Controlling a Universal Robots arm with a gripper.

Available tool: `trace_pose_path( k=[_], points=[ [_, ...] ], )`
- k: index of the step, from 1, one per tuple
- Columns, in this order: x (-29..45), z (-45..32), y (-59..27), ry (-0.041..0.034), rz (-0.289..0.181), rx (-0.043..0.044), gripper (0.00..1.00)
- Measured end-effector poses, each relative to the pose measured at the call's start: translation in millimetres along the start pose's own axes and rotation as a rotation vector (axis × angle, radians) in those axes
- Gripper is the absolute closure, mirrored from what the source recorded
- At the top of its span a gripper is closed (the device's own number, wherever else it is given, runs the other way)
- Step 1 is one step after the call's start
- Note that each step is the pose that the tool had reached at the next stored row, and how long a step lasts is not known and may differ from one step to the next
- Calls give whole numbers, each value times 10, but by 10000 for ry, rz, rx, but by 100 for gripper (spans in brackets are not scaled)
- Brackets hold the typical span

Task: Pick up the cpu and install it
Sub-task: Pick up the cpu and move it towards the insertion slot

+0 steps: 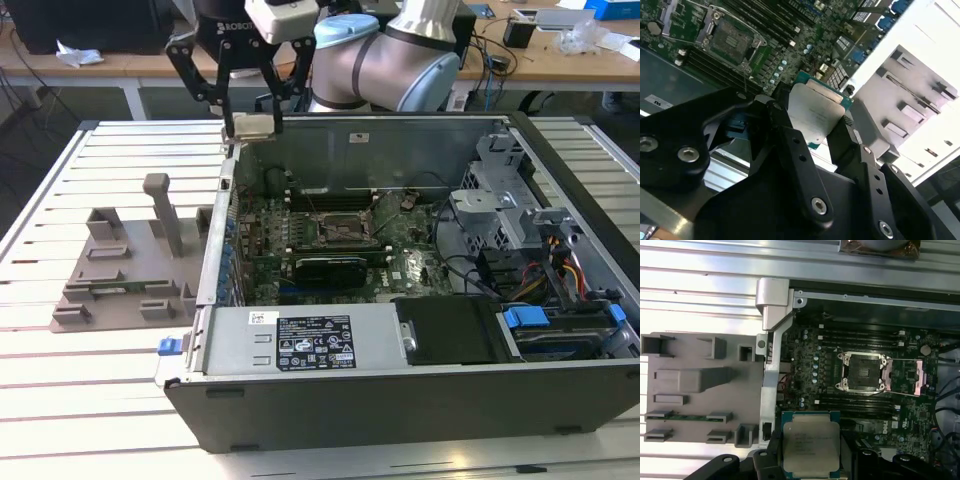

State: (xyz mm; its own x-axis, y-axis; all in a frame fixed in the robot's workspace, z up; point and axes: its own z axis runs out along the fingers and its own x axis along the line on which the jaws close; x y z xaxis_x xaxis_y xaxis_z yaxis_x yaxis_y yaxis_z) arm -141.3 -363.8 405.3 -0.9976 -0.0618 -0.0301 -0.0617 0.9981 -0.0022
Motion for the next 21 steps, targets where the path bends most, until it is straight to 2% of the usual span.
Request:
trace_pose_path(
  k=[5, 16, 19, 21],
  points=[
    [-173, 30, -6, -1, 0, 0, 46],
    [-417, 72, -15, 0, 0, 0, 46],
    [-524, 93, -18, 0, -1, 0, 46],
    [-570, 101, -20, 0, 0, 0, 46]
  ],
)
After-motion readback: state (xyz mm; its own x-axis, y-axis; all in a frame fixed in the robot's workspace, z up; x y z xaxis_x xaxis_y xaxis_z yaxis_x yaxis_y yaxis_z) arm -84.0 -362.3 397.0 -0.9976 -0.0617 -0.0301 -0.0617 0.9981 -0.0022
